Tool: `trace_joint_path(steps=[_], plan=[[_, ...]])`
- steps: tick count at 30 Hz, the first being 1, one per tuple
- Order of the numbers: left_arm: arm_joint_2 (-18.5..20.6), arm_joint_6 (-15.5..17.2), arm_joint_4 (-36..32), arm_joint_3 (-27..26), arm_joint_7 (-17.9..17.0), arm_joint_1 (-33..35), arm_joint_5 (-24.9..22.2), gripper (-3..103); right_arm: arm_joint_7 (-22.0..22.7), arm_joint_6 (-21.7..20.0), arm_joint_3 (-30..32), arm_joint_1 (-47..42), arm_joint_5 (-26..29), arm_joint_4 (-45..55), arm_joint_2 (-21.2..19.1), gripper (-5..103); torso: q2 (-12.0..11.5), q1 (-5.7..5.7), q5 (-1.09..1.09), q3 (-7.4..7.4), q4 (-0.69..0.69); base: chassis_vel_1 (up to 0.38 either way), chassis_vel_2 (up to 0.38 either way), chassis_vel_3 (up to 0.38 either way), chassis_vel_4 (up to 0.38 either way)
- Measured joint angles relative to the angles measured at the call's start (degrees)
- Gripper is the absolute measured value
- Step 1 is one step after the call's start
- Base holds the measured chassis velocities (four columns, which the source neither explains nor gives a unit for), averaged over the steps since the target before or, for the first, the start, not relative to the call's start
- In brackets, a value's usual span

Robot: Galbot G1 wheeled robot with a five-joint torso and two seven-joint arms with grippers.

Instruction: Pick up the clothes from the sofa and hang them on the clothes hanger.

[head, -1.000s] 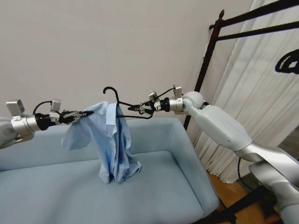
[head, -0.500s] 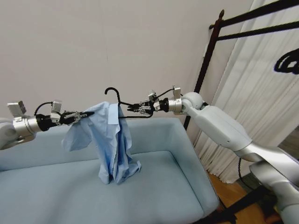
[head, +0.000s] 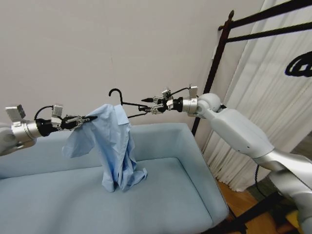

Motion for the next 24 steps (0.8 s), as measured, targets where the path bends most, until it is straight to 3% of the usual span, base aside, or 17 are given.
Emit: trace_joint_path(steps=[4,8,12,14,15,24], plan=[[0.1,-0.2,0.4,-0.3,0.0,-0.4,-0.4,3,1.0,-0.5,0.0,-2.2,1.2,2.2,-2.1,98,0.0,0.00,0.00,0.00,0.00,0.000,0.000,0.000,0.000],[0.4,-0.3,0.6,-0.5,0.1,-0.9,-0.7,3,3.2,-0.8,-0.9,-4.6,2.2,4.5,-3.9,99,0.0,0.00,0.01,0.00,-0.01,0.000,0.000,0.000,0.000],[0.5,-0.7,1.4,-0.6,0.3,-2.1,-1.3,3,8.9,-1.2,-1.8,-8.3,4.4,5.7,-3.6,100,0.0,0.00,0.00,0.00,0.00,0.000,0.000,0.000,0.000],[0.8,-0.9,1.6,-0.6,0.4,-2.7,-1.7,3,14.1,-1.3,-2.4,-10.1,5.9,5.9,-2.6,100,0.0,0.00,-0.01,0.00,0.01,0.000,0.000,0.000,0.000],[0.8,-0.9,1.6,-0.6,0.4,-2.7,-1.7,3,14.1,-1.3,-2.4,-10.1,5.9,5.9,-2.6,100,0.0,0.00,-0.01,0.00,0.01,0.000,0.000,0.000,0.000],[1.5,-1.0,2.0,-0.4,1.5,-4.1,-2.7,3,30.4,-1.1,-4.0,-16.4,8.5,4.3,2.8,100,0.0,0.01,-0.01,0.01,-0.01,0.000,0.000,0.000,0.000]])
